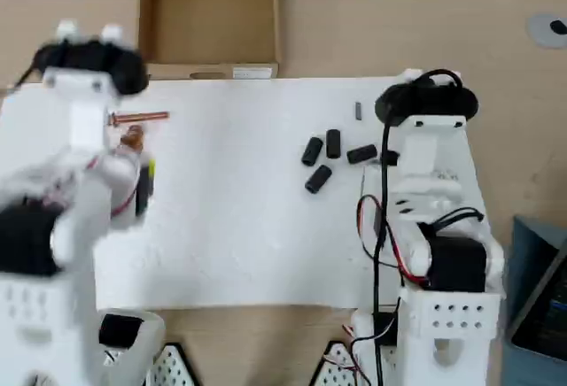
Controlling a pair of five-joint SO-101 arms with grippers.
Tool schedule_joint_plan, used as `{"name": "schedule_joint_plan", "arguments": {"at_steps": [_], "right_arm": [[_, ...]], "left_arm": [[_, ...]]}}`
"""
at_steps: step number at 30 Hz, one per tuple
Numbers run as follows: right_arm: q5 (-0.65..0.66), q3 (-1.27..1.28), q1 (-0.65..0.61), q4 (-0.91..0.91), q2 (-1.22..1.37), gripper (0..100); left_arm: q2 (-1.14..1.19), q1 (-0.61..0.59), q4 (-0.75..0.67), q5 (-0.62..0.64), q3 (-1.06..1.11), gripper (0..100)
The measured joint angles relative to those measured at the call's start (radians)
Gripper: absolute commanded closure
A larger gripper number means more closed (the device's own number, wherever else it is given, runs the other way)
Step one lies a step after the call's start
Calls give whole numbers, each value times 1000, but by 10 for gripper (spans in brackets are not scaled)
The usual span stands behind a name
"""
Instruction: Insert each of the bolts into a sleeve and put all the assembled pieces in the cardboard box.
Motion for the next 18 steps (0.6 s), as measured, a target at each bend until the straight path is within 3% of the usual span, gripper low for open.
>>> {"name": "schedule_joint_plan", "arguments": {"at_steps": [12,18], "right_arm": [[2,233,-172,-267,0,989],[2,242,-226,-301,-15,989]], "left_arm": [[-612,0,-285,253,597,998],[-867,0,-425,354,865,999]]}}
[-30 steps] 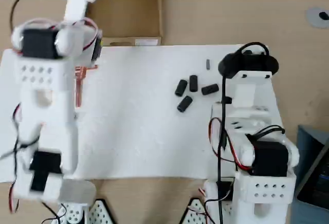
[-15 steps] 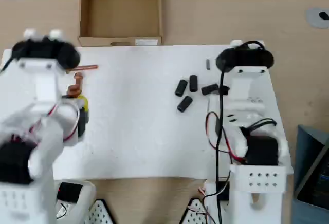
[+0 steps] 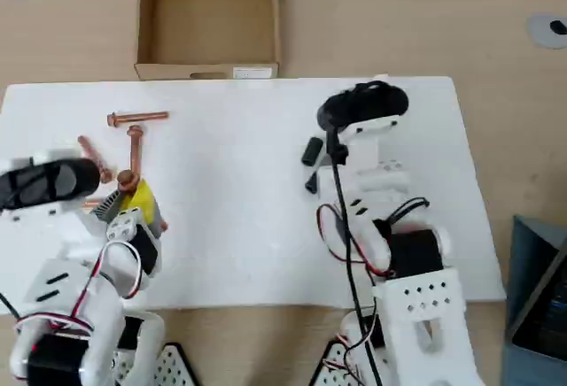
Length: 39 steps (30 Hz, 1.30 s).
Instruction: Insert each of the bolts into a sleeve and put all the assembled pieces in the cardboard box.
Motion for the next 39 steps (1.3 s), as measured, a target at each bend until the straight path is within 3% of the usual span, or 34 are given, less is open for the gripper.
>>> {"name": "schedule_joint_plan", "arguments": {"at_steps": [5,14,17,22,27,39], "right_arm": [[0,72,-37,0,-160,989],[86,331,-180,0,-559,989],[123,393,-249,0,-657,989],[204,474,-374,0,-733,989],[270,537,-463,0,-733,989],[296,549,-519,0,-733,989]], "left_arm": [[-104,0,-87,64,160,999],[-104,5,-170,319,169,999],[-104,61,-189,364,169,999],[-104,207,-235,377,169,999],[-104,272,-318,377,175,999],[-107,396,-339,338,213,999]]}}
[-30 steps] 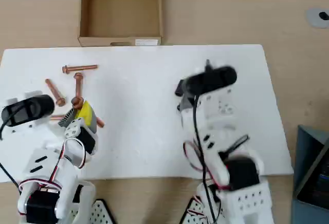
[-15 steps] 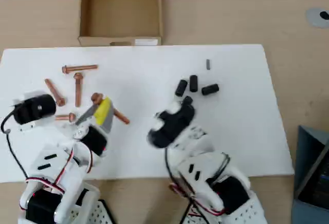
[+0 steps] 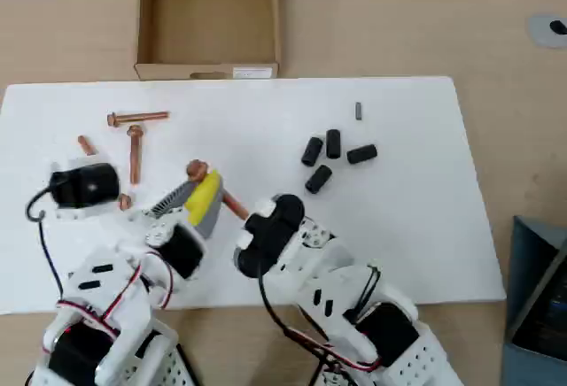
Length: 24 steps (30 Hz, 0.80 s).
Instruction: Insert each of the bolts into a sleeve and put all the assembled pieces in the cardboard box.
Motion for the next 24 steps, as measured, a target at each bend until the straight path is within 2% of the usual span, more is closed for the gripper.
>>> {"name": "schedule_joint_plan", "arguments": {"at_steps": [8,17,24], "right_arm": [[0,-26,-15,0,0,989],[20,-41,-15,2,0,989],[38,-41,-15,2,0,989]], "left_arm": [[3,15,0,-21,41,999],[3,20,-104,-21,126,999],[2,25,-114,-48,135,999]]}}
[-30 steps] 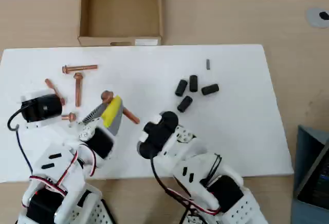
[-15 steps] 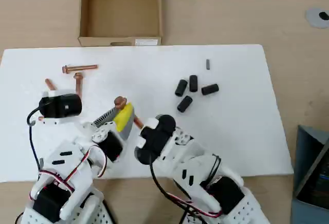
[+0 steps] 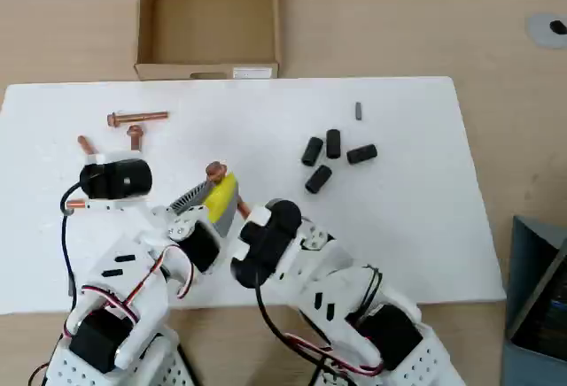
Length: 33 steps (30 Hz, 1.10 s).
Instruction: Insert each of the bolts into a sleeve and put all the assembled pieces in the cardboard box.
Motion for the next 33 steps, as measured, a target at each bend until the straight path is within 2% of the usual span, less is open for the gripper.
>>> {"name": "schedule_joint_plan", "arguments": {"at_steps": [4,9,16,23,25,30,33], "right_arm": [[0,0,-3,0,0,989],[-2,2,0,2,0,989],[-3,0,-5,0,0,989],[-2,3,-6,-40,0,989],[-2,3,-6,-40,0,989],[0,5,0,-40,2,989],[0,5,5,-38,2,989]], "left_arm": [[-3,43,2,-100,0,999],[-6,115,89,-178,-40,999],[-3,146,221,-184,-64,999],[-6,161,218,-190,-2,992],[-8,161,216,-190,9,943],[-9,130,224,-196,23,731],[-9,81,236,-199,29,729]]}}
